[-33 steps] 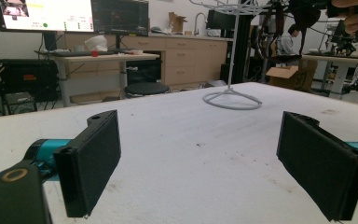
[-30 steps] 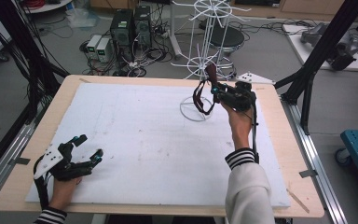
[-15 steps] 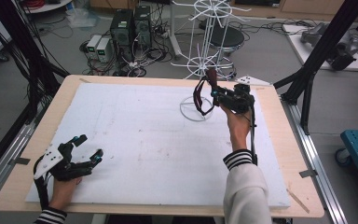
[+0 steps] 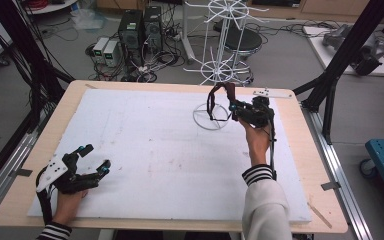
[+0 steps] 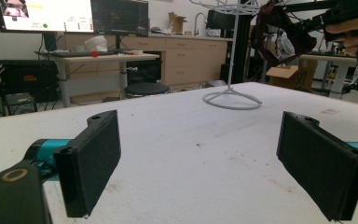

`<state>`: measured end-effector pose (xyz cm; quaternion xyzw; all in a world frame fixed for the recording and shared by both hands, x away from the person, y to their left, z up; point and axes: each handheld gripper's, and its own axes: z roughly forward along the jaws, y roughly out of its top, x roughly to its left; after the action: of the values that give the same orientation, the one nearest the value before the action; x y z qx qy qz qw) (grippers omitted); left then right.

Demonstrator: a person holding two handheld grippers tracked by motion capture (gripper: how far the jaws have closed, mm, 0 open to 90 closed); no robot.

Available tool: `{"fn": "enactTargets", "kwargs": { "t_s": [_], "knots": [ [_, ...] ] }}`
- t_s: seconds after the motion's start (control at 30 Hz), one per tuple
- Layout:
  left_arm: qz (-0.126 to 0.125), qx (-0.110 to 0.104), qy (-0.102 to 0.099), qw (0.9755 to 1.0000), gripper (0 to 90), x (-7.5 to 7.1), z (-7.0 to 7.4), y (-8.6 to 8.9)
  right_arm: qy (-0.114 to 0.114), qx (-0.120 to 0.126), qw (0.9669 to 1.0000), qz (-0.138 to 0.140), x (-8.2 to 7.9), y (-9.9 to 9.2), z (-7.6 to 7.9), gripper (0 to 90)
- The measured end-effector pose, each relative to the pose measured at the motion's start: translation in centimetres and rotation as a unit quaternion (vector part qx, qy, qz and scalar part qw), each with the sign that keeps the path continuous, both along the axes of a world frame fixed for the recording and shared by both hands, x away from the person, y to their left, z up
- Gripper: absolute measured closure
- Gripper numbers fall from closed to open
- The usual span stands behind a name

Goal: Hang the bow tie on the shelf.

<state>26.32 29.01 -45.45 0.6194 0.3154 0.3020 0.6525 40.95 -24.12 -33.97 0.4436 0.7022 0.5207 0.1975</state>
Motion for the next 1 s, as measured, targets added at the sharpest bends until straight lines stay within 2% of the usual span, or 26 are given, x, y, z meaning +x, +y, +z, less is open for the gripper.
{"fn": "enactTargets", "kwargs": {
  "t_s": [0.03, 0.07, 0.17, 0.37, 0.4, 0.43, 0.5, 0.53, 0.57, 0.63, 0.7, 0.77, 0.83, 0.93, 1.0],
  "knots": [
    [0.0, 0.0, 0.0, 1.0, 13.9, 0.0, 0.0, 0.0, 0.012, -0.006, 0.9999, -0.003, 0.0, -0.1, -0.3, 75.8],
    [0.0, 0.0, 0.0, 1.0, 13.9, 0.0, 0.0, 0.0, 0.012, -0.01, 0.9999, -0.002, 0.0, -0.1, -0.5, 75.8],
    [0.0, -0.001, 0.0, 1.0, 13.9, 0.0, 0.0, 0.0, 0.029, -0.012, 0.9995, -0.005, 0.0, -0.2, -0.9, 75.8],
    [0.0, -0.001, 0.001, 1.0, 13.9, 0.0, 0.0, 0.0, 0.029, -0.015, 0.9995, -0.001, 0.1, -0.1, -1.2, 73.6],
    [0.0, -0.001, 0.001, 1.0, 13.9, 0.0, 0.0, 0.0, 0.031, -0.01, 0.9995, 0.001, 0.1, -0.1, -1.2, 68.5],
    [0.0, -0.001, 0.002, 1.0, 13.9, 0.0, 0.0, 0.0, 0.027, -0.005, 0.9996, 0.005, 0.2, -0.1, -1.3, 57.1],
    [-0.001, 0.0, 0.001, 1.0, 13.9, 0.0, 0.0, 0.0, 0.02, -0.001, 0.9998, 0.001, 0.3, 0.1, -1.3, 15.3],
    [0.0, 0.0, 0.002, 1.0, 13.9, 0.0, 0.0, 0.0, 0.018, -0.012, 0.9997, -0.008, 0.2, 0.4, -1.4, 1.2],
    [0.0, 0.0, 0.002, 1.0, 13.9, 0.0, 0.0, 0.0, 0.008, -0.021, 0.9996, -0.015, 0.1, 0.6, -1.4, 0.4],
    [0.001, -0.004, 0.005, 1.0, 13.9, 0.1, 0.0, 0.0, -0.008, -0.013, 0.9998, -0.016, -0.3, 0.7, -1.5, 0.4],
    [0.001, -0.001, 0.006, 1.0, 13.9, 0.1, 0.0, 0.1, -0.009, -0.02, 0.9994, -0.028, -0.6, 0.6, -1.4, 0.5],
    [0.001, -0.001, 0.007, 1.0, 13.9, 0.1, 0.0, 0.1, -0.022, -0.02, 0.9992, -0.027, -1.1, 0.2, -1.3, 0.6],
    [0.001, 0.0, 0.006, 1.0, 13.9, 0.1, 0.0, 0.0, -0.028, -0.01, 0.9993, -0.024, -1.4, -0.2, -1.5, 0.6],
    [0.0, 0.0, 0.006, 1.0, 13.9, 0.1, 0.0, 0.0, -0.034, -0.01, 0.9991, -0.022, -1.8, -0.5, -1.6, 0.6],
    [0.001, 0.0, 0.004, 1.0, 13.9, 0.1, 0.0, 0.0, -0.046, -0.008, 0.9988, -0.012, -2.7, -0.9, -1.8, 0.5]
  ]
}}
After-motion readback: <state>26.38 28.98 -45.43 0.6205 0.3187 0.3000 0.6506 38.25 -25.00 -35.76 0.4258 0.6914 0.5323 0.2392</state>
